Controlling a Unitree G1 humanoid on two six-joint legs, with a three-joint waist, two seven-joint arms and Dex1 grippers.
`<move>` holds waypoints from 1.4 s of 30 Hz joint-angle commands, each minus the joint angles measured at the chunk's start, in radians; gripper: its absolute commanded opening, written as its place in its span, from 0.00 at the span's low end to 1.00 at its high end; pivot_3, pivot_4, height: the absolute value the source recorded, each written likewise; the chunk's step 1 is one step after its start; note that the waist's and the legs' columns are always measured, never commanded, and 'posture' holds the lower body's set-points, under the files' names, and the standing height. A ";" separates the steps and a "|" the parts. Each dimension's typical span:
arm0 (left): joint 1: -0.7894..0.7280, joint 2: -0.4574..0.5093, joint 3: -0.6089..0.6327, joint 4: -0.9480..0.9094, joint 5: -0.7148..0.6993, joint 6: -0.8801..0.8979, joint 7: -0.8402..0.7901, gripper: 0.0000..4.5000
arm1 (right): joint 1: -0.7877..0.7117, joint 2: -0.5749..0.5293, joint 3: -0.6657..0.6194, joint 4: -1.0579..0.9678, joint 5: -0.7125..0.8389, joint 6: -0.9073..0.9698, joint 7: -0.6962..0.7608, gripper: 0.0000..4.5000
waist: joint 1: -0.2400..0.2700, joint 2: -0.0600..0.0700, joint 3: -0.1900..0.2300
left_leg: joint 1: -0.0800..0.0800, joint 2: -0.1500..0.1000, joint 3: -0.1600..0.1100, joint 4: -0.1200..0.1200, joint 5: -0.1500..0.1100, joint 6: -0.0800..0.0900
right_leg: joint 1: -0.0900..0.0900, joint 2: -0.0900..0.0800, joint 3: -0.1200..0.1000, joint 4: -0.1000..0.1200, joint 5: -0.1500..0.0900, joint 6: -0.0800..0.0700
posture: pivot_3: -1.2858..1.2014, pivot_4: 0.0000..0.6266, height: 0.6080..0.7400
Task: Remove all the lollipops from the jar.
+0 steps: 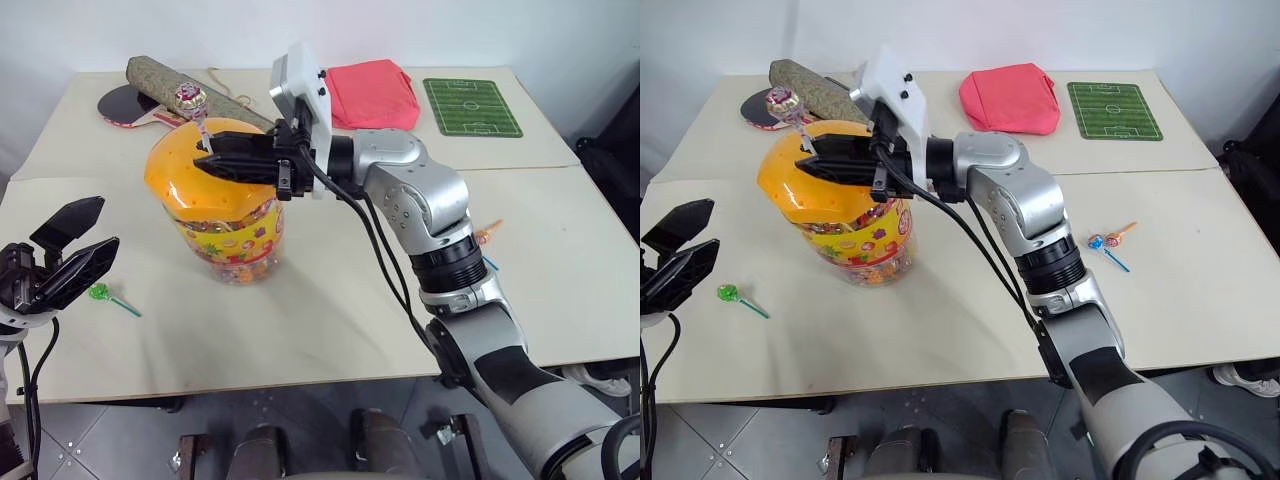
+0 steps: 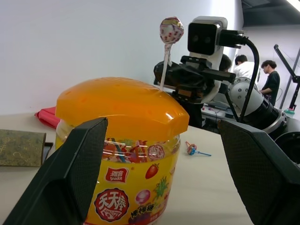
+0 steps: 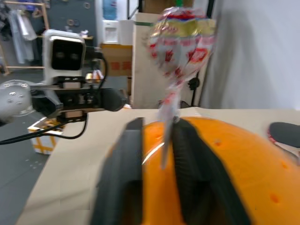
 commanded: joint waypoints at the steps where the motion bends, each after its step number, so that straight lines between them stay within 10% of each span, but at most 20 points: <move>1: -0.005 0.009 0.012 -0.003 0.002 -0.018 0.001 0.88 | -0.020 0.008 -0.011 -0.024 0.009 -0.021 0.003 0.01 | 0.000 0.000 0.000 | 0.000 0.000 0.000 0.000 0.000 0.000 | 0.000 0.000 0.000 0.000 0.000 0.000 | 0.52 0.24 1.00; 9: -0.033 0.031 -0.032 0.008 0.014 -0.012 -0.047 0.88 | -0.088 -0.015 -0.169 0.034 0.149 -0.033 0.039 0.01 | 0.003 0.000 0.000 | 0.000 0.000 0.000 0.000 0.000 0.000 | 0.000 0.000 0.000 0.000 0.000 0.000 | 0.52 0.24 1.00; 16: -0.083 0.068 -0.137 0.025 0.080 -0.037 -0.141 0.88 | -0.144 -0.387 -0.204 0.054 0.157 0.409 -0.035 0.01 | 0.025 -0.002 -0.001 | -0.001 -0.001 -0.001 0.000 0.000 0.001 | 0.001 0.000 -0.002 -0.001 0.000 0.000 | 0.52 0.24 1.00; 24: -0.075 0.081 -0.296 0.044 0.254 -0.178 -0.296 0.88 | 0.232 -0.969 0.093 -0.045 -0.168 0.410 0.064 0.01 | 0.036 -0.001 -0.001 | -0.004 -0.001 0.002 -0.002 -0.001 0.001 | -0.002 -0.001 -0.001 -0.004 0.000 0.000 | 0.52 0.24 1.00; 33: -0.044 0.095 -0.297 0.066 0.269 -0.189 -0.306 0.88 | 0.472 -1.018 0.075 0.107 -0.325 0.261 -0.026 0.01 | 0.009 0.000 0.000 | 0.000 0.001 0.011 0.000 0.000 0.001 | -0.003 -0.001 0.001 -0.004 0.000 0.000 | 0.52 0.24 1.00; 42: -0.022 0.095 -0.240 0.129 0.357 -0.268 -0.176 0.88 | 0.490 -1.037 -0.042 0.090 -0.295 0.191 0.013 0.57 | 0.031 0.001 0.000 | -0.001 0.001 0.010 0.000 0.000 0.001 | -0.003 -0.001 0.001 -0.004 0.000 0.000 | 0.52 0.24 1.00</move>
